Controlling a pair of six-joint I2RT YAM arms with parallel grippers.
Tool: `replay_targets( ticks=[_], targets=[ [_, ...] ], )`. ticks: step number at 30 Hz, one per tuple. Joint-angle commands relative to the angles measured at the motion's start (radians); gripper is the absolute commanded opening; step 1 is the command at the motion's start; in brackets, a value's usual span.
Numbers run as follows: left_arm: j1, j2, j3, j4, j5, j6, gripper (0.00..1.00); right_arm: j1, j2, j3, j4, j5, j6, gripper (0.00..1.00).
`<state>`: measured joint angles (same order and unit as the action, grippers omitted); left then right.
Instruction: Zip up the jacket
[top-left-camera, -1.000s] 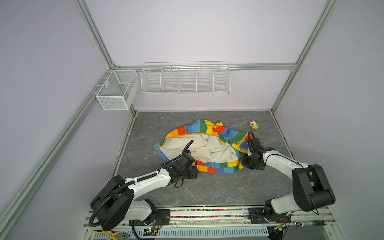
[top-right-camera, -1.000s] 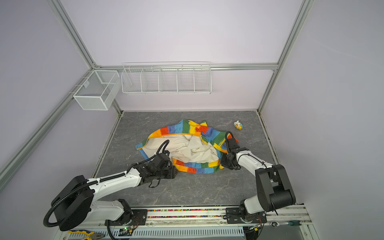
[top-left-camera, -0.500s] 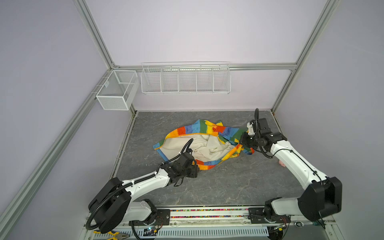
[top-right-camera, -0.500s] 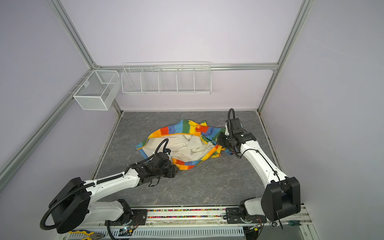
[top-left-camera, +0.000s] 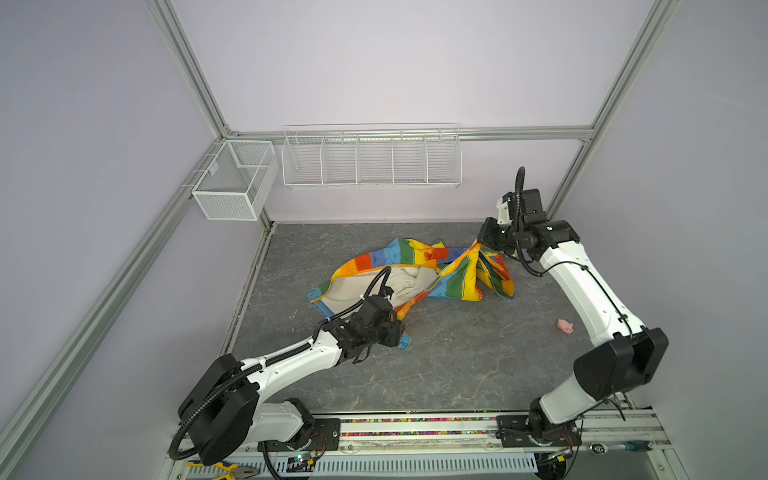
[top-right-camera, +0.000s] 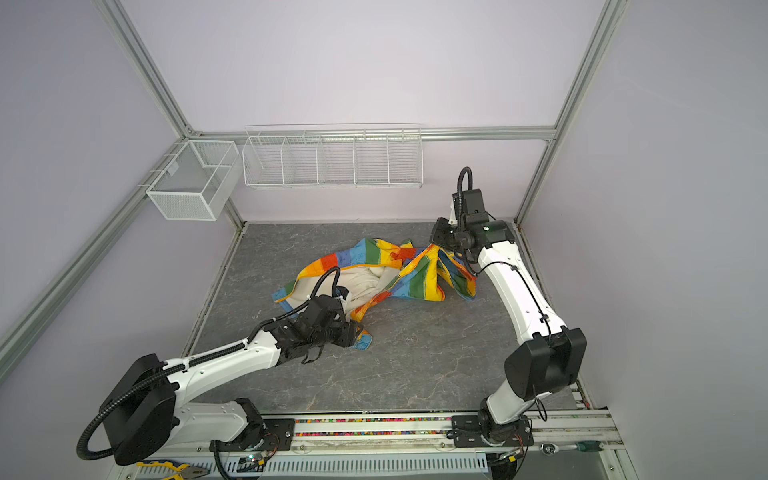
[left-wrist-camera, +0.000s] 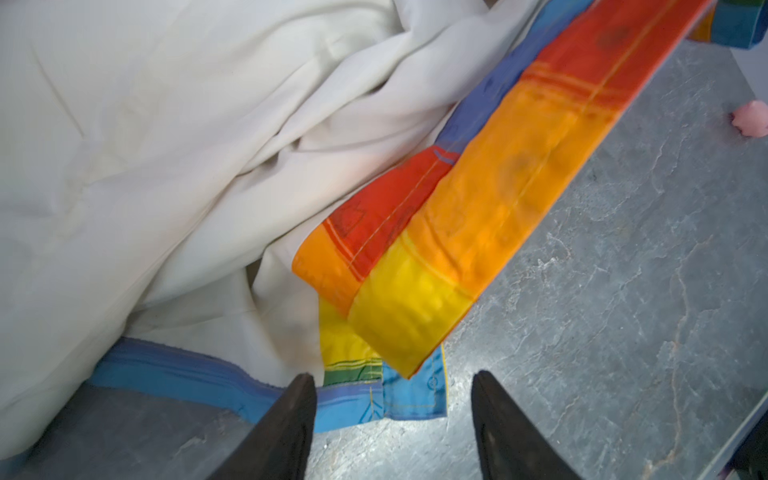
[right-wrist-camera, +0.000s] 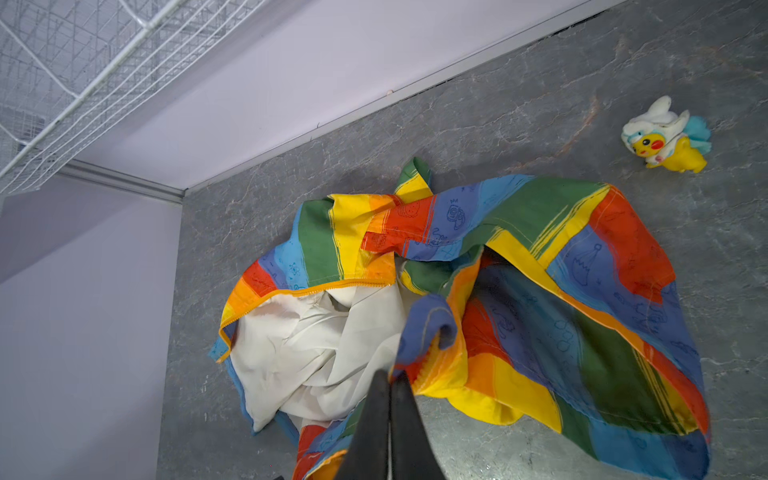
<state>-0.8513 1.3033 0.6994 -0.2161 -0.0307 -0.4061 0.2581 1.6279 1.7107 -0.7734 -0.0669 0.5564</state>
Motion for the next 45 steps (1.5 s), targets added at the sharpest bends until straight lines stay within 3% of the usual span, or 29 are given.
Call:
replay_targets(
  ticks=[1,8,17,25,29,35,42,45],
  targets=[
    [-0.02,0.024,0.024,-0.02,-0.035,0.012,0.61,-0.012,0.038,0.058,-0.041,0.02,-0.006,0.07],
    [-0.088,0.116,0.073,0.012,-0.038,-0.005,0.61,-0.017,0.069,0.072,-0.026,0.011,0.008,0.07],
    [-0.134,0.355,0.238,-0.105,-0.181,-0.096,0.59,-0.023,0.073,0.073,-0.02,0.006,0.01,0.07],
    [-0.134,0.367,0.252,-0.183,-0.259,-0.156,0.58,-0.044,0.072,0.07,-0.021,-0.001,-0.002,0.07],
    [-0.132,0.374,0.264,-0.211,-0.281,-0.16,0.43,-0.049,0.072,0.066,-0.018,-0.007,-0.006,0.07],
    [-0.132,0.328,0.222,-0.069,-0.077,-0.073,0.04,-0.07,0.066,0.063,-0.022,-0.009,-0.02,0.07],
    [-0.133,0.185,0.242,-0.198,0.127,0.052,0.0,-0.127,0.043,0.054,-0.036,-0.005,-0.05,0.07],
    [-0.133,0.141,0.252,-0.235,0.334,0.099,0.0,-0.14,0.037,0.058,-0.044,0.008,-0.058,0.06]
  ],
)
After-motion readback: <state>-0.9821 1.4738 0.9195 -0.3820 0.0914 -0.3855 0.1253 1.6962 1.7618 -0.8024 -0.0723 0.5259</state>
